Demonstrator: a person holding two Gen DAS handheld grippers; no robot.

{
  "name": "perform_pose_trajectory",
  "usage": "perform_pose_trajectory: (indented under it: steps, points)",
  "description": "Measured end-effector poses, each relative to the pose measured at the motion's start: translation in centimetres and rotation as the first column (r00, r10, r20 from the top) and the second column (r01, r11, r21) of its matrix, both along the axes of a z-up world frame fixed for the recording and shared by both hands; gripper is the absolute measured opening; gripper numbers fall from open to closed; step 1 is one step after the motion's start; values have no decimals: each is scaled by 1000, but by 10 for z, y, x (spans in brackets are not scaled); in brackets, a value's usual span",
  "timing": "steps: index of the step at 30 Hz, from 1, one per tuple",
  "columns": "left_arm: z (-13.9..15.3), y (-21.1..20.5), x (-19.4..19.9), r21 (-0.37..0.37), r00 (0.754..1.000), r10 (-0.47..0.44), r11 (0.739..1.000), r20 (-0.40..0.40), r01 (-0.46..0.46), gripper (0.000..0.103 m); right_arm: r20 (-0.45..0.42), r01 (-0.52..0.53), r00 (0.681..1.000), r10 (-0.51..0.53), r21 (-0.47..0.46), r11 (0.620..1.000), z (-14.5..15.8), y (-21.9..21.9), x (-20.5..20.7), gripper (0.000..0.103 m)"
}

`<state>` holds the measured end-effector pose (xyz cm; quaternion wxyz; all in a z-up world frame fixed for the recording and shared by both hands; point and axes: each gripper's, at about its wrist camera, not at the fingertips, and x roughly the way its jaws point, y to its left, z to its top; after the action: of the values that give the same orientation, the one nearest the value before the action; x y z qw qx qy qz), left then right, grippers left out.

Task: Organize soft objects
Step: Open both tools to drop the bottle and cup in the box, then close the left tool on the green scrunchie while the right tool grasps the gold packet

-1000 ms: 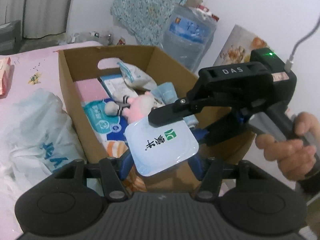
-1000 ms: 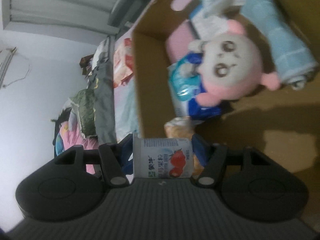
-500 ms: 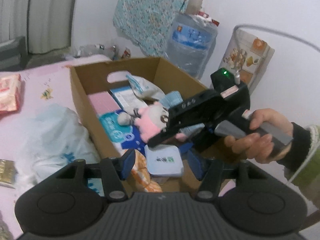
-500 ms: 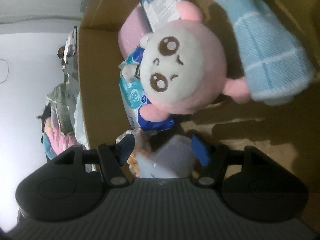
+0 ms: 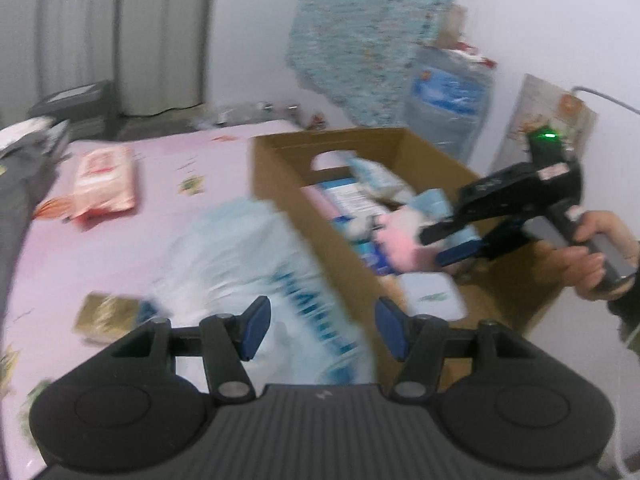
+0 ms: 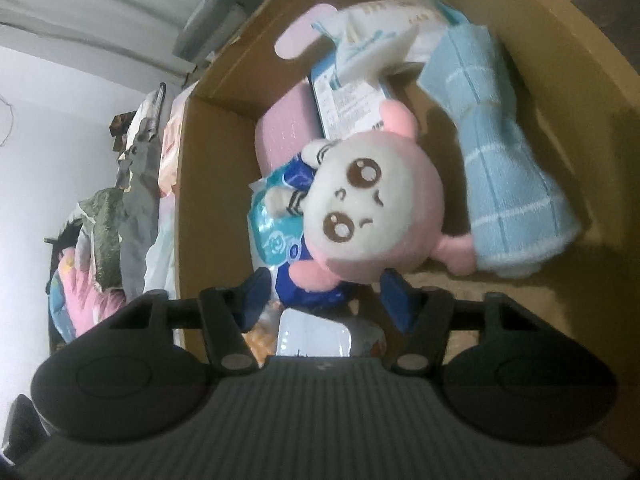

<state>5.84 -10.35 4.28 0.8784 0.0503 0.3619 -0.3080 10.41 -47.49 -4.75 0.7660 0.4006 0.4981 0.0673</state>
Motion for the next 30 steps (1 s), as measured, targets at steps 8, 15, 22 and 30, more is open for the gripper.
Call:
perform_pose_trajectory:
  steps: [8, 15, 22, 30]
  points:
    - [-23, 78, -10, 131, 976, 216, 967, 26, -218, 59, 95, -39, 995, 42, -34, 999, 28, 23, -6, 51]
    - [-41, 136, -6, 149, 926, 377, 916, -7, -372, 61, 239, -224, 941, 241, -97, 970, 92, 97, 16, 59]
    - [-58, 153, 16, 156, 900, 436, 891, -27, -427, 71, 273, -475, 802, 532, -249, 844, 119, 225, 79, 79]
    - [-83, 141, 37, 204, 927, 374, 908, -1, -366, 67, 73, -651, 708, 703, -320, 689, 69, 348, 180, 81]
